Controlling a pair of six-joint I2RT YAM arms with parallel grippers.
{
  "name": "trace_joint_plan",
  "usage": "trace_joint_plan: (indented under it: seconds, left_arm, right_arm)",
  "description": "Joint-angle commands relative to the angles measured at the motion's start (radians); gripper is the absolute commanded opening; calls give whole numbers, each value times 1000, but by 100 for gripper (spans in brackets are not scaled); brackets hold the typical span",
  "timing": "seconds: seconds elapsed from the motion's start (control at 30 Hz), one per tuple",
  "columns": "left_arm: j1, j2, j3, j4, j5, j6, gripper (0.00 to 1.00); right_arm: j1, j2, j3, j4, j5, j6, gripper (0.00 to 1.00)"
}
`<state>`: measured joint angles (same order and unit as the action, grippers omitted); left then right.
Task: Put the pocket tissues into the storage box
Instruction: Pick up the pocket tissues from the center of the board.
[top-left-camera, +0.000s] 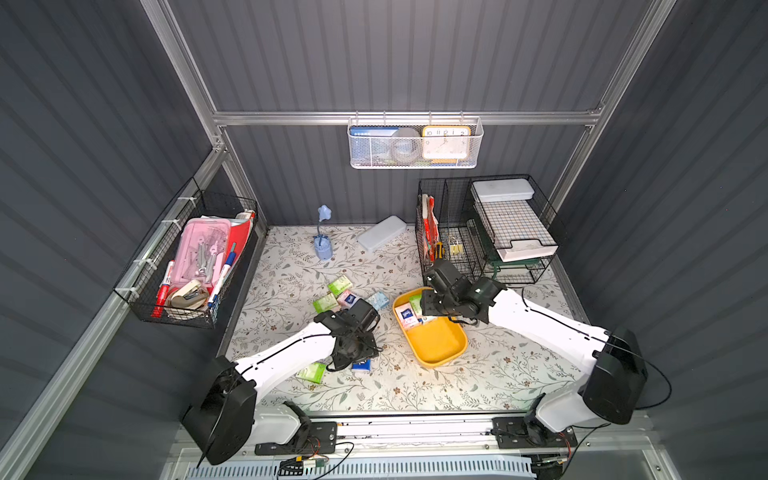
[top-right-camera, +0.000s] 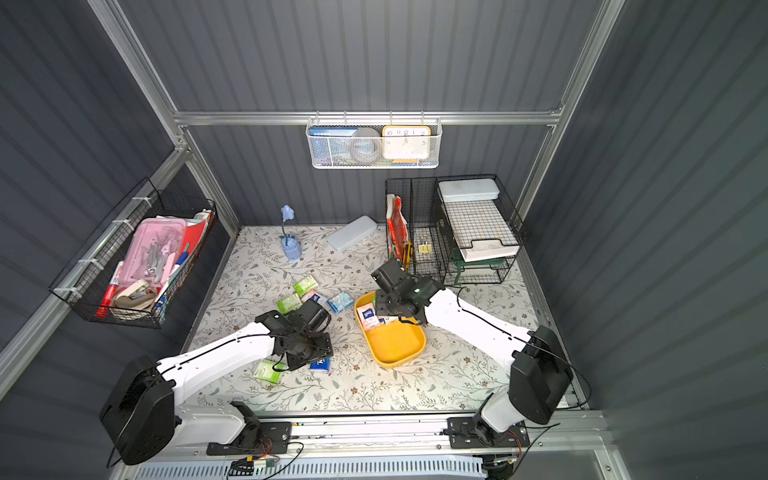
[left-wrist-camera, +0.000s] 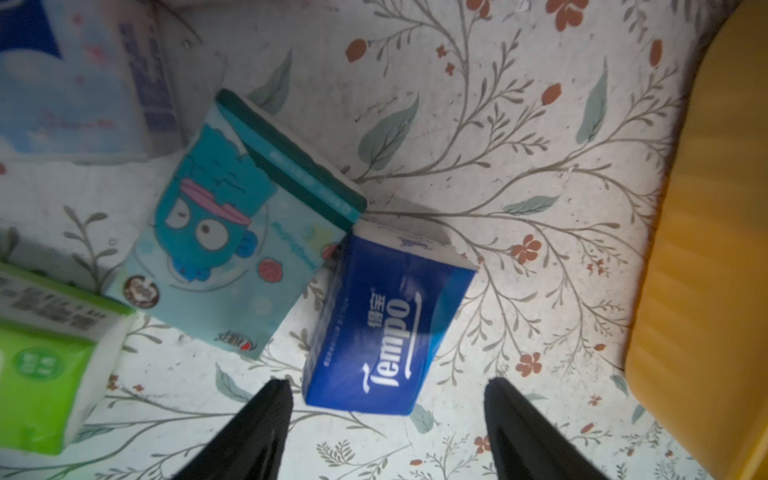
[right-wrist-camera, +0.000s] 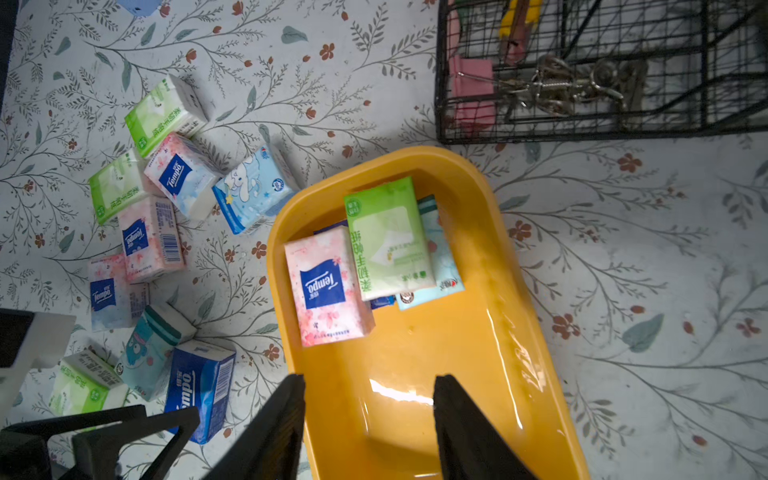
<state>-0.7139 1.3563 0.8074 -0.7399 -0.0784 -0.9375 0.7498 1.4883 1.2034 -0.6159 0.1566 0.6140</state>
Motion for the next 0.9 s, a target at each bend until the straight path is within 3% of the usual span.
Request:
trace_joint_plan:
  seconds: [0.0,0.47,0.77,0.87]
  left_arm:
    - [-3,50,19,13,-29,10,75]
    - [-4,208,69,16,-44,91,71]
    - [-4,199,97,7,-44,102,39]
    - [-4,169,149,-33,-51,98,36]
  right_arm:
    - [-23,-46,-55,26,20,13,54]
    - [-39,-49,-73,53,30,-1,54]
    - [-48,-29,-51,55,29,-12,54]
    - [-52,-27,-47,57,35,-19,54]
